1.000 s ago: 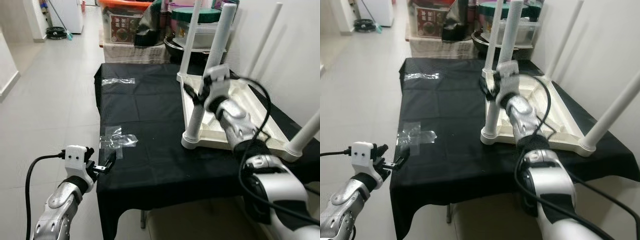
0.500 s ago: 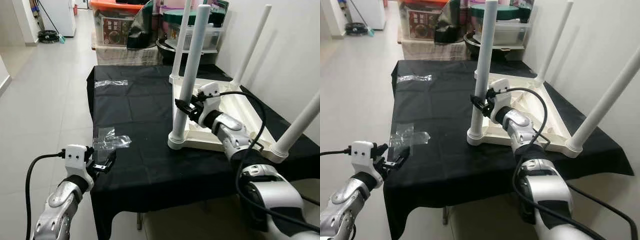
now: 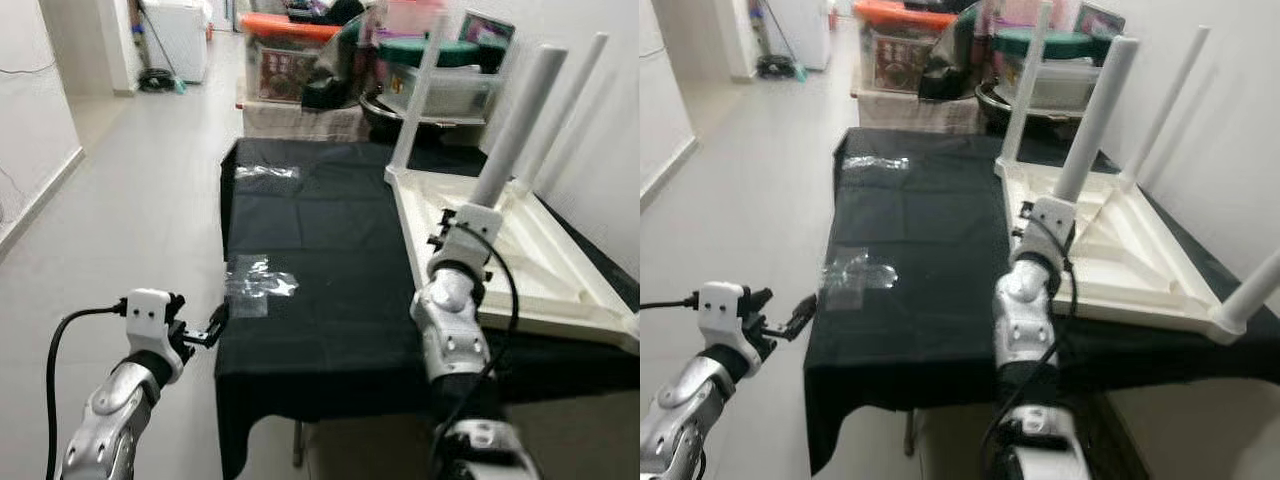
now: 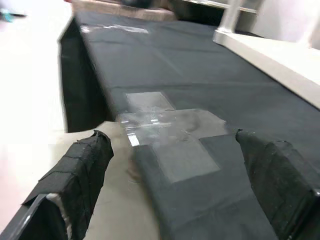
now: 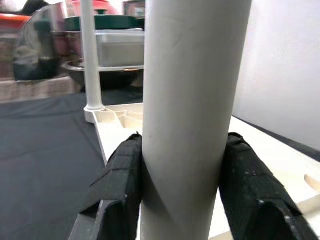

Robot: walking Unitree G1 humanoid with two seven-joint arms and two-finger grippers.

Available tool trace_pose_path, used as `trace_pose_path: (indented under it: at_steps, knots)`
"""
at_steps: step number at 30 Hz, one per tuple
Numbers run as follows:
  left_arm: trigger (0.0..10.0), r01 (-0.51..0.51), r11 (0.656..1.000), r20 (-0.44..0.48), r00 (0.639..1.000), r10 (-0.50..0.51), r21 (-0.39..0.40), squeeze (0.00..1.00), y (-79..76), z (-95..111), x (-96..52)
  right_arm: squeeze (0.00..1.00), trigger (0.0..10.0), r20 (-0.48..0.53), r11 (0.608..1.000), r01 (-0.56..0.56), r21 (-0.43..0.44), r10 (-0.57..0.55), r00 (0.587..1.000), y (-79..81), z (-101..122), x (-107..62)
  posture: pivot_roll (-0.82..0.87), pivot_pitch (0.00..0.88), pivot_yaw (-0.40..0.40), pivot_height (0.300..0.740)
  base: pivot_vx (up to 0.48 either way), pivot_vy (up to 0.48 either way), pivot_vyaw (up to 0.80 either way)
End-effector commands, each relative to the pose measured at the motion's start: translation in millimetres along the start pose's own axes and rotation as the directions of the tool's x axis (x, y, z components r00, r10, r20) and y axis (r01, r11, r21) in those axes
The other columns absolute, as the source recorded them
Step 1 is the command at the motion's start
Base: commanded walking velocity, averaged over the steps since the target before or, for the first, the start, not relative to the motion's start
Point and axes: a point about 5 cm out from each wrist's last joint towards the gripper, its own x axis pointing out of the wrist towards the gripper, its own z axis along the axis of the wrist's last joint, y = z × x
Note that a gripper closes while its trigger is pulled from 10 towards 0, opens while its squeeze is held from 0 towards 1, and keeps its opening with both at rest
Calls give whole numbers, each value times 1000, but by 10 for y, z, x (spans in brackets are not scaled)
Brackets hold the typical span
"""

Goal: Building children table

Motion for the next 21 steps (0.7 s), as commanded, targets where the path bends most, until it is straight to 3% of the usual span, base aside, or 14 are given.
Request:
trace_pose_path:
  at_steps: [1,2,5,6,9,11,16,17,18,19,21]
  knots:
    - [10000,13,1000,-20,1000,-13,4,0,-25,-28,2,847,10000,-60,997,-76,-26,74,995,13,-150,-47,47,0,-80,740,0,0,0]
    - [10000,15,1000,-20,1000,-15,3,0,-28,-28,5,1000,10000,-38,995,-100,-3,99,994,16,-118,-27,47,0,-80,740,0,0,0]
    - [10000,15,1000,-18,1000,-15,2,0,-29,-24,12,1000,10000,-1,988,-154,6,154,988,26,3,94,49,0,-81,740,0,0,0]
    - [10000,14,1000,-17,1000,-14,2,0,-26,-21,14,0,10000,33,982,-188,3,188,982,46,113,195,49,0,-81,740,0,0,0]
    - [10000,11,1000,-16,1000,-11,1,0,-20,-22,7,0,10000,112,943,-333,10,330,937,52,472,402,49,0,-83,740,0,0,0]
    - [10000,9,1000,-18,1000,-9,2,0,-19,-31,-2,0,10000,152,893,-450,-22,448,881,-20,658,512,52,0,-87,740,0,0,0]
    - [10000,8,1000,-18,1000,-8,1,0,-19,-35,-5,0,10000,150,857,-511,-65,514,844,-85,708,555,52,0,-87,740,0,0,0]
    - [10000,7,1000,-18,1000,-7,0,0,-22,-35,-2,0,10000,134,818,-568,-91,575,807,-97,692,558,52,0,-89,740,0,0,0]
    - [10000,8,1000,-17,1000,-8,-1,0,-26,-35,5,0,10000,108,742,-661,-113,671,734,-75,637,524,52,0,-90,740,0,0,0]
    - [10000,9,1000,-15,1000,-9,0,0,-29,-30,16,0,10000,62,641,-757,-125,767,639,-26,524,475,59,0,-93,740,0,0,0]
    - [10000,9,1000,-15,1000,-9,0,0,-29,-30,16,0,10000,62,641,-757,-125,767,639,-26,524,475,59,0,-93,740,0,0,0]
